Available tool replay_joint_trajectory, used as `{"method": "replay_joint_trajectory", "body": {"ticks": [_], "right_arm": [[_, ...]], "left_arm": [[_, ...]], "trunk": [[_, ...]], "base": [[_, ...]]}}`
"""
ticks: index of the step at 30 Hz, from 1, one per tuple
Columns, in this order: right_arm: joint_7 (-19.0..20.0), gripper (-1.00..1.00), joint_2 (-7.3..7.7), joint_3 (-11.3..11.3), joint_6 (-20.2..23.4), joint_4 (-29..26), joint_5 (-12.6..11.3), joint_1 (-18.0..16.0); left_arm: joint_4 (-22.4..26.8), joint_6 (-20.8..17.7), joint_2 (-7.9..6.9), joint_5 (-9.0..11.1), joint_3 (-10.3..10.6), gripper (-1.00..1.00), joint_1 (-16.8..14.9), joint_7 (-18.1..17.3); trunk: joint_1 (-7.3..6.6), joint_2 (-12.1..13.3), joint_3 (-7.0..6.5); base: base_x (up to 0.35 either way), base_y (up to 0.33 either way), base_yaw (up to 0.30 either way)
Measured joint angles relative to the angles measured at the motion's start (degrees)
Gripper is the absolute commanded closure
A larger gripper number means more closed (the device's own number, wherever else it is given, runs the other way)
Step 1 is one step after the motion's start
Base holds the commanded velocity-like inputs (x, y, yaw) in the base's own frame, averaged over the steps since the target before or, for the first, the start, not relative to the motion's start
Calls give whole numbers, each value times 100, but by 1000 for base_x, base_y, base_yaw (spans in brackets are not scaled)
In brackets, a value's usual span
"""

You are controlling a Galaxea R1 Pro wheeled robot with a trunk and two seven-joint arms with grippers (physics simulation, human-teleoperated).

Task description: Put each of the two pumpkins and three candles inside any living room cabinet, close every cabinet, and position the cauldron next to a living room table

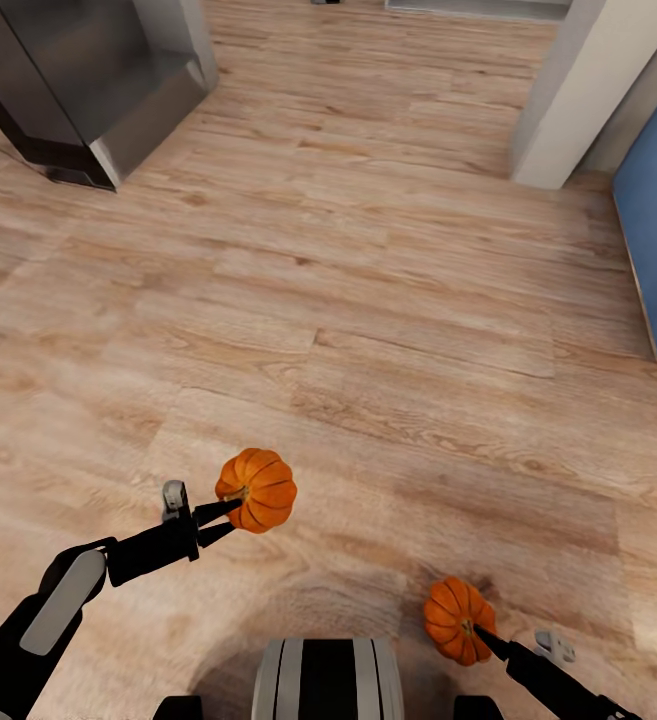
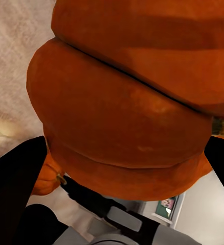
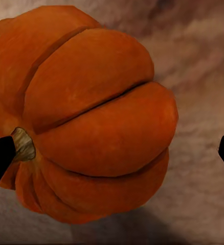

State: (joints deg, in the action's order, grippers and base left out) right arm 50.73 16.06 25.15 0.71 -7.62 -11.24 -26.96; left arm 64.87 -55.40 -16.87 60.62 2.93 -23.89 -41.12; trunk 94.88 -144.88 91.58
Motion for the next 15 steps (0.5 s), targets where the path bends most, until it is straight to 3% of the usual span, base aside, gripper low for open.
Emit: {"method": "replay_joint_trajectory", "body": {"ticks": [8, 15], "right_arm": [[8, -100, 0, -1, 0, 0, 0, 0], [8, -100, 0, 0, 0, 0, 0, 0]], "left_arm": [[0, -5, -5, 12, 0, 100, 1, 0], [1, -9, -13, 22, -8, 100, 1, -1]], "trunk": [[15, -8, 133], [15, -8, 134]], "base": [[0, 0, 0], [0, 0, 0]]}}
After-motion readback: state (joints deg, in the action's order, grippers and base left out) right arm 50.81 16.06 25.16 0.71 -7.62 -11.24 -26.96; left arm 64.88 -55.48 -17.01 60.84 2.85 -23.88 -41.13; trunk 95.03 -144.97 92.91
